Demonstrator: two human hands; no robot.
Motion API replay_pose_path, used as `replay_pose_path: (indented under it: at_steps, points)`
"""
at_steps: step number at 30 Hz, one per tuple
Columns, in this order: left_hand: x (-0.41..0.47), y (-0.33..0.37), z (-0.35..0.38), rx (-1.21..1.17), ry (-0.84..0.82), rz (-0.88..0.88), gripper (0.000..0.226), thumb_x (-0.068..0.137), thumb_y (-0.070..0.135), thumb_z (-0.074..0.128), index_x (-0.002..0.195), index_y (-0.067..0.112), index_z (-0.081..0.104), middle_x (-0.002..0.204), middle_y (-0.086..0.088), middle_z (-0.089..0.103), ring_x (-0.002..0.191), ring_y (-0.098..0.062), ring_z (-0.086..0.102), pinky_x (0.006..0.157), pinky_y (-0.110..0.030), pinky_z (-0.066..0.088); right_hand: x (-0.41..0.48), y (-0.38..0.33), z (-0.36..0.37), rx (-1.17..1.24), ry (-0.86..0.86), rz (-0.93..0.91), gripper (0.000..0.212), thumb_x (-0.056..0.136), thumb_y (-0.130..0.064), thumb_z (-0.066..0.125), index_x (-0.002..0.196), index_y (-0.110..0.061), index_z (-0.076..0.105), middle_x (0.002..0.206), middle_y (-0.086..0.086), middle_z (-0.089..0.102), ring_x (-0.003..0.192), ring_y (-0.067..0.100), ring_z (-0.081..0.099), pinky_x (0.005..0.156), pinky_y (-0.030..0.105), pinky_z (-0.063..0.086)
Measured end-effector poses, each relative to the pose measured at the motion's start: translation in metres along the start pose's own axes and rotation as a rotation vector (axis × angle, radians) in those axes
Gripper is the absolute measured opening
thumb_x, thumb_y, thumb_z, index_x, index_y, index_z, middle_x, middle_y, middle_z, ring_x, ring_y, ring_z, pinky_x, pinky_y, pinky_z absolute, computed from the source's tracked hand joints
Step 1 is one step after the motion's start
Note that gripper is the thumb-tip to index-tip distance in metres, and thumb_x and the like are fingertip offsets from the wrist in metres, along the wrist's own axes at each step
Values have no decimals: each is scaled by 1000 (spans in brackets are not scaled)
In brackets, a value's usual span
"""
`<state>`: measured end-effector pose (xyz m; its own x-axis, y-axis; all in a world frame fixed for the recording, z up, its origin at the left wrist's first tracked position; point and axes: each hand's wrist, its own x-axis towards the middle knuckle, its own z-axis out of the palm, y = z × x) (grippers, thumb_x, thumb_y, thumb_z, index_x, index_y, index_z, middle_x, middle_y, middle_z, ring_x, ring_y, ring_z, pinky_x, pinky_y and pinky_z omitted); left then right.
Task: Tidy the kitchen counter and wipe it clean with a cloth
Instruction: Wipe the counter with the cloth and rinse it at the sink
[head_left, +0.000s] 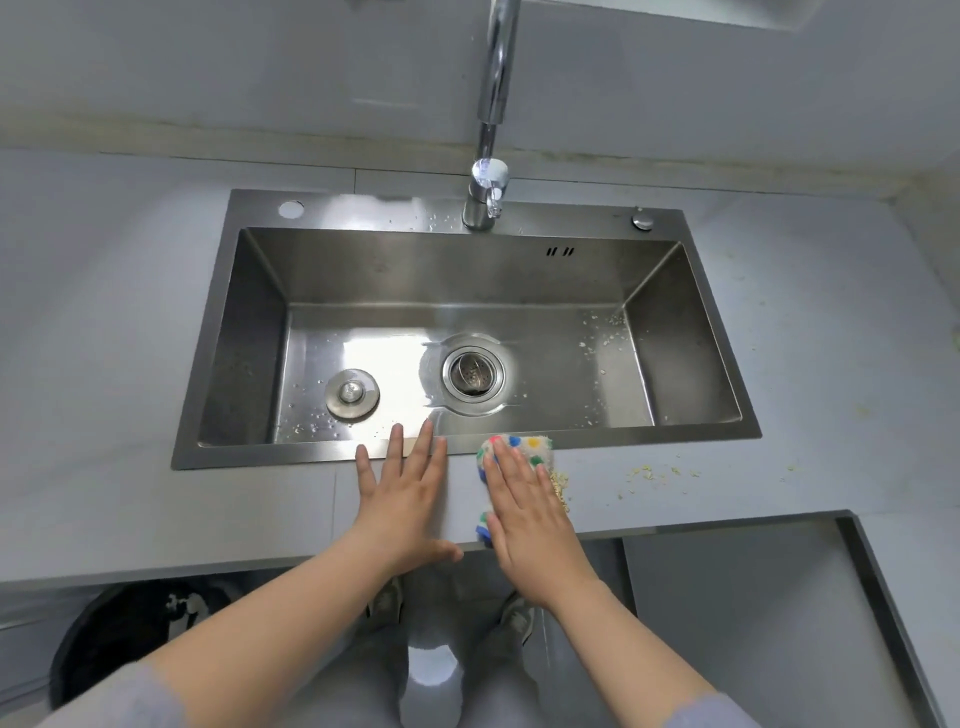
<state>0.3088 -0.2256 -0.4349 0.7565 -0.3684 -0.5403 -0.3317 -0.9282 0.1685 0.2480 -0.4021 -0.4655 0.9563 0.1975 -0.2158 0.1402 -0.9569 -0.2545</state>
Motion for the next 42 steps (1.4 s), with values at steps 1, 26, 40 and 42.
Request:
replay_pose_path:
  at_steps: [1, 26, 40, 42]
  points:
    - [1, 8, 0, 9, -14, -26, 133, 65, 72, 66, 149, 16, -20, 154, -2, -34, 140, -33, -31, 110, -66, -9, -3, 7, -2, 6, -3, -1, 65, 96, -31, 28, 153, -13, 1, 161, 1, -8, 147, 19, -7, 116, 41, 2]
    - [42, 139, -12, 48, -8, -52, 137, 61, 68, 73, 150, 16, -17, 156, -3, -28, 144, -32, -22, 111, -66, -2, -36, 135, -28, 1, -4, -73, 66, 94, -35, 19, 152, -16, -5, 160, -1, -12, 147, 16, -12, 116, 40, -1]
    - [58, 164, -9, 152, -42, -77, 141, 60, 69, 72, 149, 4, -15, 158, -12, -18, 144, -41, -13, 110, -65, -3, -49, 174, -43, -65, 0, -13, 65, 95, -34, 25, 152, -9, 5, 161, 4, -3, 148, 19, -2, 115, 40, 5]
    - [60, 168, -10, 108, -37, -80, 137, 62, 69, 72, 150, 5, -13, 158, -11, -18, 145, -39, -14, 110, -65, -2, -51, 179, -44, -67, -4, -4, 65, 95, -34, 24, 152, -9, 6, 161, 4, -2, 148, 20, -1, 115, 41, 7]
